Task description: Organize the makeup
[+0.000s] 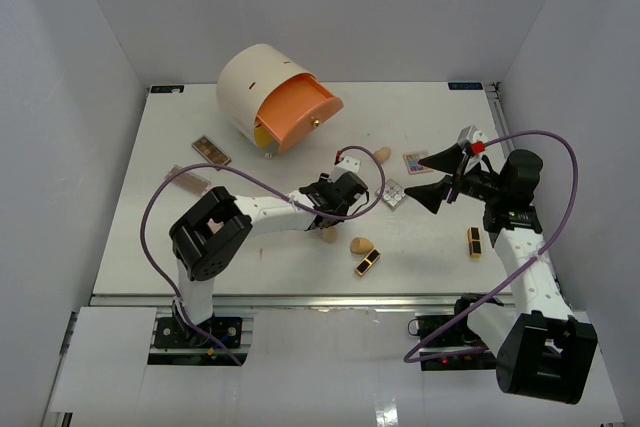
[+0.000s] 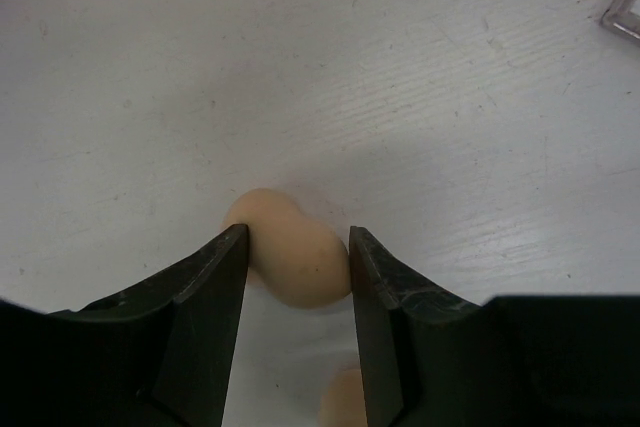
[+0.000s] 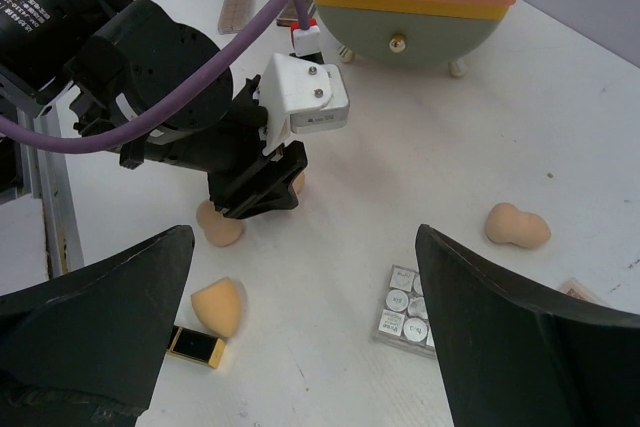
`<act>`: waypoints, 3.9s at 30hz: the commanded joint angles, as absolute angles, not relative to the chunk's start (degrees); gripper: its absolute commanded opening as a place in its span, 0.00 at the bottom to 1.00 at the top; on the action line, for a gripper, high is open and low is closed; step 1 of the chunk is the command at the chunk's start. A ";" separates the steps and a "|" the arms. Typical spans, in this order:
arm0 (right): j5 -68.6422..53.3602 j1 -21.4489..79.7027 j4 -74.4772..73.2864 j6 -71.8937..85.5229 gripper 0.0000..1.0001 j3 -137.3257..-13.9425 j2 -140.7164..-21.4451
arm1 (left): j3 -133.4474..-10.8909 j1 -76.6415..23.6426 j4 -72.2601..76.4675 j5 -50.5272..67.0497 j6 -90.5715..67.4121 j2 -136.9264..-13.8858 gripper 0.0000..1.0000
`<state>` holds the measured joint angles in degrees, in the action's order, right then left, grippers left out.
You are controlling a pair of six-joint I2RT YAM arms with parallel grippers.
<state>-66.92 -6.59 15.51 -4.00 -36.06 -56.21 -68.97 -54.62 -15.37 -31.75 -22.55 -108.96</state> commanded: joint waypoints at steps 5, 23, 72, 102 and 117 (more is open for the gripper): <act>-68.65 -7.65 18.91 -2.80 0.98 -35.59 -55.98 | -68.03 -54.23 -16.79 -29.18 -23.37 -109.74 0.24; -68.91 -8.33 19.60 -2.20 0.98 -35.33 -55.44 | -72.06 -54.86 -13.80 -21.04 -16.97 -83.20 0.00; -65.64 -2.24 0.69 -17.72 0.94 -41.26 -59.25 | -84.87 -30.15 -18.21 -7.87 -10.57 -79.36 0.98; -31.14 34.47 -31.98 -61.74 0.81 -54.08 -89.99 | -39.10 -30.06 -12.66 -4.66 -12.48 -34.00 0.98; -33.94 34.58 -30.02 -58.40 0.24 -54.19 -91.45 | -38.88 -30.06 -12.80 -4.17 -12.57 -34.01 0.98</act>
<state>-32.52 34.26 -31.38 -58.55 -52.73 -91.66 -39.09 -30.30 -12.48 -5.06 -12.12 -34.17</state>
